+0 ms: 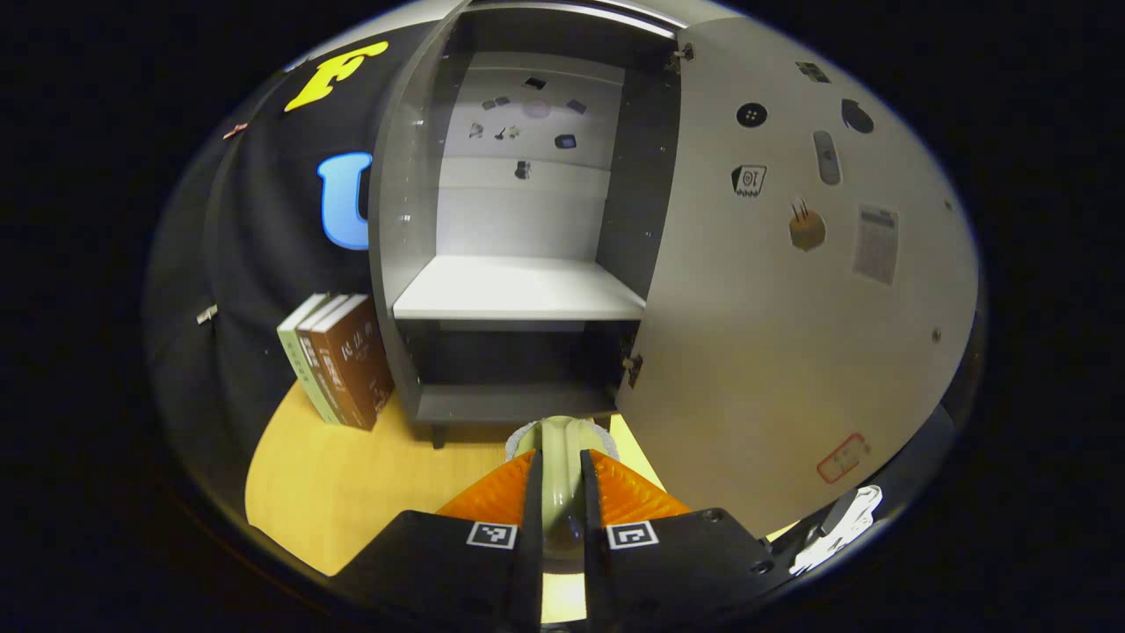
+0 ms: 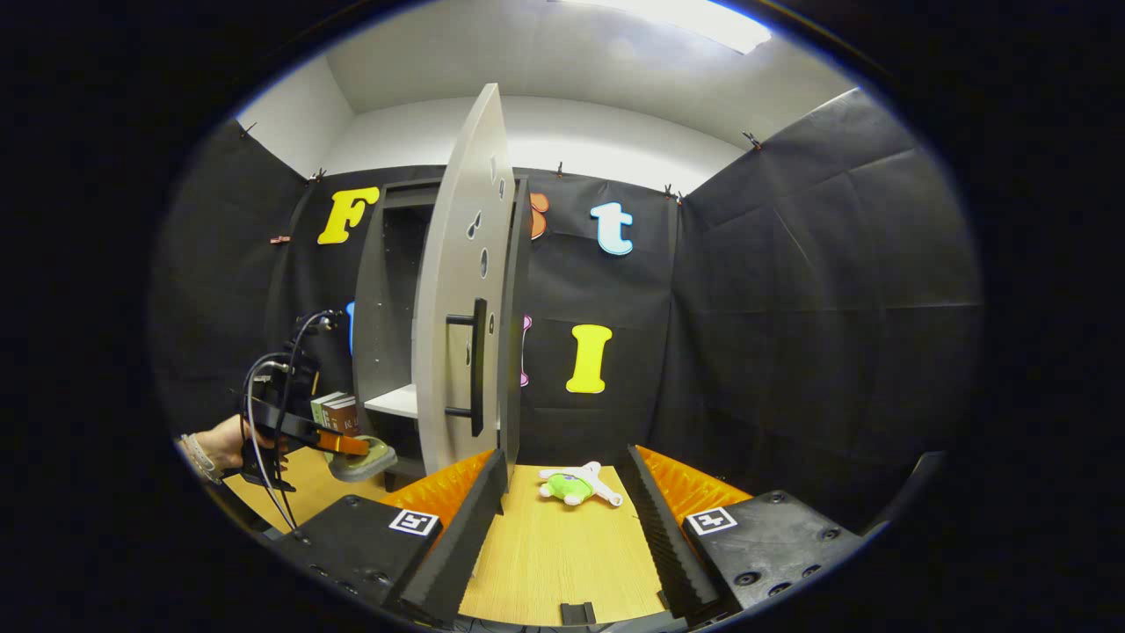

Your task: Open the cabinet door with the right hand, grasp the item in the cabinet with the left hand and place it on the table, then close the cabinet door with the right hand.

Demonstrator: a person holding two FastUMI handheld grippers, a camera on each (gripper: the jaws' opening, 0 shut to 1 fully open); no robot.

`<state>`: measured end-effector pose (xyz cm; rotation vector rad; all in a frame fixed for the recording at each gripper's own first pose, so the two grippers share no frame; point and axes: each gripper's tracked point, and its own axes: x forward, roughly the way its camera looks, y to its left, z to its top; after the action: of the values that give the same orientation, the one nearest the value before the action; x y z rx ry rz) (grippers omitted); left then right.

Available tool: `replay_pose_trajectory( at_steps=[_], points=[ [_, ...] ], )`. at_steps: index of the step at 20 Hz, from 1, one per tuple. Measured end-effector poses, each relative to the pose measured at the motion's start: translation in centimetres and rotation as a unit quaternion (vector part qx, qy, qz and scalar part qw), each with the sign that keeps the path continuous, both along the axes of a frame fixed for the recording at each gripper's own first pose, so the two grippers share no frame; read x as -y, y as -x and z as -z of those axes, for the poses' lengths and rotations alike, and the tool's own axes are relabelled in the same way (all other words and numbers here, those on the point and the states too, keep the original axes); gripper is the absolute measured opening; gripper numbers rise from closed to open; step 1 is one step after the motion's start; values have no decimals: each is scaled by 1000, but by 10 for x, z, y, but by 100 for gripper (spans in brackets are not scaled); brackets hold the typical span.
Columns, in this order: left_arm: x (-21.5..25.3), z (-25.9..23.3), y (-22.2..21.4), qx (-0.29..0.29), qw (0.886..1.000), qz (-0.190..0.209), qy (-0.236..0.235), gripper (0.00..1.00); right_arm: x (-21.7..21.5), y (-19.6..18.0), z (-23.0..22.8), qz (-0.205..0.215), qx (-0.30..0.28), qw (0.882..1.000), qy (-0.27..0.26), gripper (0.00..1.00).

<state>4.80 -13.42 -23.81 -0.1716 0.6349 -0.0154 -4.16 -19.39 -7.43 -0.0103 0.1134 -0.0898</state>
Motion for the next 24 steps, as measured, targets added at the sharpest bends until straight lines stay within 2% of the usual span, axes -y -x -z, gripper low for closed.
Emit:
replay_pose_trajectory(
  at_steps=[3, 7, 8, 11, 12, 13, 16, 20, 24],
  points=[
    [3, 31, 12, -4, 1000, -2, 0, 23, -2, 4, 8, 5, -8, 1000, -8, 87],
    [5, 77, 18, -15, 999, -23, 20, 23, -4, -12, 26, 0, -25, 1000, -6, 88],
    [4, 88, 20, -19, 999, -30, 22, 23, -4, -18, 30, -4, -29, 1000, -8, 91],
    [0, 120, 20, -18, 999, -47, 3, 23, -4, -33, 39, -15, -31, 999, -25, 94],
    [0, 131, 19, -16, 999, -50, -2, 23, 1, -37, 46, -12, -34, 999, -29, 98],
    [2, 142, 18, -15, 999, -52, -3, 23, 7, -40, 52, -7, -38, 999, -28, 96],
    [9, 171, 19, -14, 998, -55, -1, 23, 27, -47, 76, 15, -50, 998, -28, 98],
    [14, 209, 20, -29, 998, -63, -5, 23, 35, -52, 106, 22, -70, 995, -65, 98],
    [13, 239, 24, -47, 996, -80, -2, 23, 42, -57, 122, 24, -85, 995, -53, 98]
  ],
)
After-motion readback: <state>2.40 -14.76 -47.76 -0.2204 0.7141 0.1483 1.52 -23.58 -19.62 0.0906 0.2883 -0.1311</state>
